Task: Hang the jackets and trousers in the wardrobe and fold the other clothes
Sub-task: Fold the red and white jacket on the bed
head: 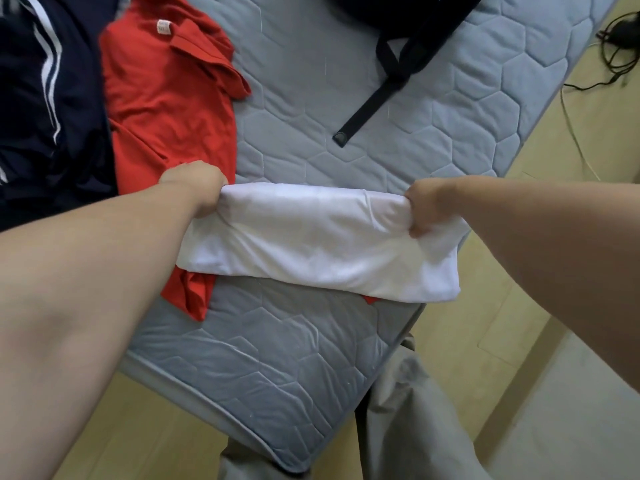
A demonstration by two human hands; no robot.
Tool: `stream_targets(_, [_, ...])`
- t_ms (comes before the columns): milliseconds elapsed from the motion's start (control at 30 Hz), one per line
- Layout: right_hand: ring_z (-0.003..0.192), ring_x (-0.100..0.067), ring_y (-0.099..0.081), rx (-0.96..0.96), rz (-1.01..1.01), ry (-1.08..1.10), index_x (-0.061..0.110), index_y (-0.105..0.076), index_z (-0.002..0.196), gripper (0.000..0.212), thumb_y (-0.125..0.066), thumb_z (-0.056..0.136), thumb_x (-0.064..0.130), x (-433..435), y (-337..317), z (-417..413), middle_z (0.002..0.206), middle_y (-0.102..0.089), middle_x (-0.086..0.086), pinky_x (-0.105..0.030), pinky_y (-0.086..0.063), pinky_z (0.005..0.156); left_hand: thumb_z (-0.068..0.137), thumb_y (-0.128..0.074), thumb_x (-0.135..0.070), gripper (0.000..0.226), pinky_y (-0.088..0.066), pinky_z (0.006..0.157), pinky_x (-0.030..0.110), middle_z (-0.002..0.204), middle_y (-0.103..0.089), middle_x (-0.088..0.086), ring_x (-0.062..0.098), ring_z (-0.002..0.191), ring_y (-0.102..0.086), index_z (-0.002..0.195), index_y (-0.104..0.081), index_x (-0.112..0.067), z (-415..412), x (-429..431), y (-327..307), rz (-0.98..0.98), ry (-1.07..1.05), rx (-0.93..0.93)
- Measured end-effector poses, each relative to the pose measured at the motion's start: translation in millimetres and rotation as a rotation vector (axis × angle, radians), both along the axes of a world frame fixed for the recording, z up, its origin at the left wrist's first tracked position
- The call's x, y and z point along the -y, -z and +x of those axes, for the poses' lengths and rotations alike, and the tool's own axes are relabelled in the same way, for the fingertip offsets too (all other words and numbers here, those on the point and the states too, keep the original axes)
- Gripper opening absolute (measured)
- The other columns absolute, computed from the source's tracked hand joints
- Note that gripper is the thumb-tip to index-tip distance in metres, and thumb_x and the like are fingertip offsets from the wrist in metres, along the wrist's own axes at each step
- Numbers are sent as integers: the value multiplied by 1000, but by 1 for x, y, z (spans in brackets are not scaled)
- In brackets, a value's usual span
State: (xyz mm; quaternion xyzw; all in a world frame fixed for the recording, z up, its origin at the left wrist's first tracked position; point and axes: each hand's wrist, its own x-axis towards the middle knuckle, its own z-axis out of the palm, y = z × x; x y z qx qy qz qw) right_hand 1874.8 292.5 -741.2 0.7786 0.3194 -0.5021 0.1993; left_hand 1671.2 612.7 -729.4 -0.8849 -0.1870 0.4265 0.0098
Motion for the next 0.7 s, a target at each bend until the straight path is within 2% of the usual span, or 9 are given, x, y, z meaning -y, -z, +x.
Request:
stream_targets(100, [107, -29, -66, -4, -15, 1, 11, -68, 122, 49, -83, 79, 30, -5, -6, -4, 120, -69, -10, -29, -47, 82, 81, -53, -6, 27, -45, 72, 35, 96, -58, 5, 30, 86, -54, 90, -65, -29, -8, 2, -6, -11, -14, -7])
stream_targets(167, [106, -28, -65, 9, -25, -63, 12, -67, 123, 50, -81, 81, 35, -8, -16, -7, 120, -68, -9, -29, -46, 83, 82, -53, -6, 26, -45, 70, 35, 94, -57, 3, 30, 87, -55, 90, -65, -28, -13, 4, -18, -2, -3, 5])
stream_targets(233, [98, -28, -62, 53, -17, -116, 14, -67, 121, 48, -79, 82, 39, -13, -33, -6, 111, -66, -7, -30, -44, 79, 82, -53, -7, 24, -45, 70, 35, 99, -61, 4, 32, 90, -59, 90, -64, -27, -18, 3, -37, 8, -12, 26])
stream_targets(367, [85, -28, -58, 192, 169, -101, 19, -69, 111, 24, -66, 87, 24, -27, -86, 13, 95, -61, -5, -35, -45, 69, 83, -59, -10, 19, -42, 67, 34, 99, -64, 7, 31, 85, -57, 92, -62, -26, -33, -2, -88, 75, -6, 156])
stream_targets(467, [75, -31, -55, 435, 363, -152, 20, -64, 98, 17, -54, 87, 12, -30, -123, 33, 80, -53, -2, -37, -43, 60, 77, -69, -12, 18, -45, 65, 38, 90, -65, 14, 38, 88, -62, 93, -66, -18, -46, 3, -122, 101, 41, 383])
stream_targets(533, [69, -33, -54, 580, 560, -249, 17, -59, 94, 16, -54, 84, 6, -26, -139, 43, 72, -45, -2, -38, -40, 57, 65, -74, -3, 19, -46, 58, 42, 74, -61, 18, 41, 74, -59, 82, -65, -7, -60, 12, -133, 93, 98, 595])
stream_targets(567, [69, -35, -57, 635, 683, -294, 14, -59, 93, 18, -55, 82, 1, -22, -143, 47, 72, -48, -6, -38, -39, 56, 63, -72, 0, 20, -44, 54, 42, 70, -58, 18, 40, 68, -57, 79, -63, -6, -68, 18, -134, 110, 158, 705])
stream_targets(633, [72, -39, -61, 747, 877, -358, 8, -62, 92, 19, -56, 78, -4, -13, -142, 51, 79, -59, -15, -41, -44, 58, 73, -61, -2, 23, -40, 52, 43, 75, -55, 16, 37, 65, -53, 95, -64, -7, -86, 31, -122, 155, 260, 873])
stream_targets(700, [79, -38, -62, 830, 903, -442, 9, -65, 93, 19, -53, 83, 1, 0, -123, 45, 89, -65, -14, -42, -49, 62, 88, -50, -4, 33, -37, 53, 43, 89, -58, 15, 34, 66, -52, 117, -62, -10, -105, 48, -93, 167, 286, 944])
